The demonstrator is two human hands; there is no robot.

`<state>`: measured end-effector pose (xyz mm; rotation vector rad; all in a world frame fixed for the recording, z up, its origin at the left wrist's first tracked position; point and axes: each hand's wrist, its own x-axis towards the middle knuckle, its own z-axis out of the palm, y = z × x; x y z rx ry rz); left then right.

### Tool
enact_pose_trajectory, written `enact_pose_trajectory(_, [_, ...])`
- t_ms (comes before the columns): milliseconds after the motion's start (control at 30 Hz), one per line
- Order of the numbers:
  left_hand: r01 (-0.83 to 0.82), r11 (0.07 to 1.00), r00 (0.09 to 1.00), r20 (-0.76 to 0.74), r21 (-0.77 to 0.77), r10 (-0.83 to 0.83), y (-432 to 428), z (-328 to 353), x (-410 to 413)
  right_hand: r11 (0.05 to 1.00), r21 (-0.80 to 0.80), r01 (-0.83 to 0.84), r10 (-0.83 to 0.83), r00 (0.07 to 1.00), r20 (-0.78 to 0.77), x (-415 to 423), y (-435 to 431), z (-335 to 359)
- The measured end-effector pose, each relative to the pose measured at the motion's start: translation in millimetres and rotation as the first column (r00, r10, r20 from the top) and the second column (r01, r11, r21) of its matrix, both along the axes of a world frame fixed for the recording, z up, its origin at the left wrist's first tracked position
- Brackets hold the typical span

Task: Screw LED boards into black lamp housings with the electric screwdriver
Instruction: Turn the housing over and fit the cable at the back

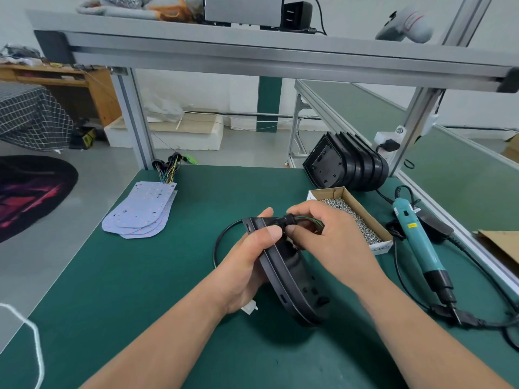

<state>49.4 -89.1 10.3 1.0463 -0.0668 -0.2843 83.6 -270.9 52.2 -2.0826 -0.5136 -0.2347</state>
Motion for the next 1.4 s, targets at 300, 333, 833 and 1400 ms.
enact_pose_trajectory(300, [-0.013, 0.993, 0.999, 0.04, 0.115, 0.009, -0.8, 1.3, 0.4, 0.998, -0.01, 0.06, -0.058, 0.987, 0.151, -8.6, 5.9, 3.2])
enact_pose_trajectory(333, [-0.016, 0.993, 0.999, 0.04, 0.117, 0.011, -0.9, 1.3, 0.3, 0.997, -0.03, 0.071, -0.063, 0.979, 0.196, -9.2, 6.1, 3.1])
enact_pose_trajectory(833, [-0.038, 0.999, 0.999, 0.018, 0.035, 0.037, -1.7, 0.4, -0.2, 0.987, -0.14, 0.075, -0.047, 0.98, 0.194, -5.5, 5.4, 1.5])
enact_pose_trajectory(1400, [-0.029, 0.999, 0.999, 0.016, 0.022, 0.028, -2.8, -0.4, -0.6, 0.948, -0.306, 0.089, 0.077, 0.868, 0.491, -6.5, 9.2, -12.9])
